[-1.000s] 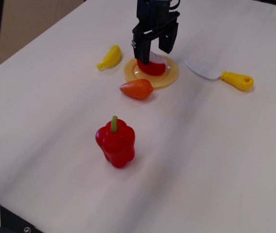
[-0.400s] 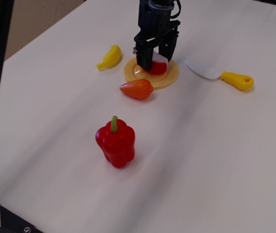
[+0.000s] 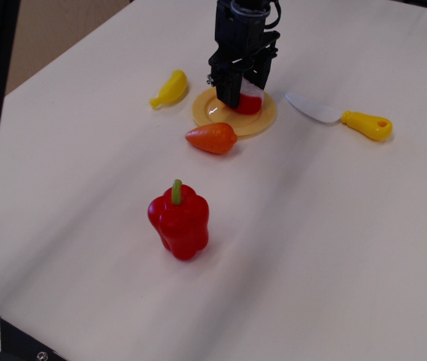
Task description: Take sushi off plate
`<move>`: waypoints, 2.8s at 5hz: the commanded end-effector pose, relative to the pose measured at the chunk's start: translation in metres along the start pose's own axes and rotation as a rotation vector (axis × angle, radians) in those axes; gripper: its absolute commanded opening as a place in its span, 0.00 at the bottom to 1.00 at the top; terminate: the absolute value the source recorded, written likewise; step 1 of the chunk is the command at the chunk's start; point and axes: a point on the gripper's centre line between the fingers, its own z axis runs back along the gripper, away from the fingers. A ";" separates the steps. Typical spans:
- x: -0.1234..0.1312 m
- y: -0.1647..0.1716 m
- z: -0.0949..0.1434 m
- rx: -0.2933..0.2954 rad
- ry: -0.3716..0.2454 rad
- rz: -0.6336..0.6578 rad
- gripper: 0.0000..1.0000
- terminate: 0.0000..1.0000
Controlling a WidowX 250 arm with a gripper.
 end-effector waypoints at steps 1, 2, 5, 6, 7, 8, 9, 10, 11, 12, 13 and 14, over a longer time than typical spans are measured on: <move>0.015 0.000 0.058 -0.131 -0.069 -0.058 0.00 0.00; 0.009 0.000 0.072 -0.172 -0.102 -0.071 0.00 0.00; -0.076 0.004 0.070 -0.181 -0.056 -0.331 0.00 0.00; -0.104 0.018 0.058 -0.145 -0.051 -0.412 0.00 0.00; -0.126 0.026 0.047 -0.112 -0.047 -0.491 0.00 0.00; -0.133 0.035 0.047 -0.115 -0.023 -0.509 0.00 0.00; -0.134 0.048 0.047 -0.124 0.013 -0.499 0.00 0.00; -0.133 0.056 0.044 -0.117 0.017 -0.517 0.00 0.00; -0.133 0.057 0.051 -0.125 0.019 -0.542 1.00 0.00; -0.129 0.060 0.057 -0.122 0.011 -0.534 1.00 0.00; -0.124 0.061 0.064 -0.116 0.009 -0.525 1.00 0.00; -0.118 0.063 0.085 -0.131 -0.006 -0.500 1.00 0.00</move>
